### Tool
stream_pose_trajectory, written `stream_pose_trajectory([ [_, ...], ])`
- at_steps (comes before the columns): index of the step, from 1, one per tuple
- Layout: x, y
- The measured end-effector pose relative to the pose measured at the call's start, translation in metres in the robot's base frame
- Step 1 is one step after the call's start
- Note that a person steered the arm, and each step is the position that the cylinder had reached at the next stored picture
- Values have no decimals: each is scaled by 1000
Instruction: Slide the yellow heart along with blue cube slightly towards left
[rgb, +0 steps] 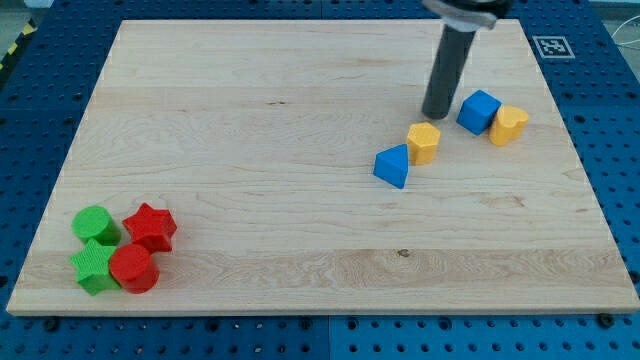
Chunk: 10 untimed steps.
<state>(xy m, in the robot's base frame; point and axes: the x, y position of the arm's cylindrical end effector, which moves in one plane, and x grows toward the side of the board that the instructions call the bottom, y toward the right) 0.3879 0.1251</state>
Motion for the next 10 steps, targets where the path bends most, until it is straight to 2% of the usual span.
stream_pose_trajectory([
  [2, -11, -15],
  [3, -33, -16],
  [5, -58, 29],
  [6, -64, 71],
  [7, -45, 108],
  [8, -20, 116],
  [10, -9, 115],
])
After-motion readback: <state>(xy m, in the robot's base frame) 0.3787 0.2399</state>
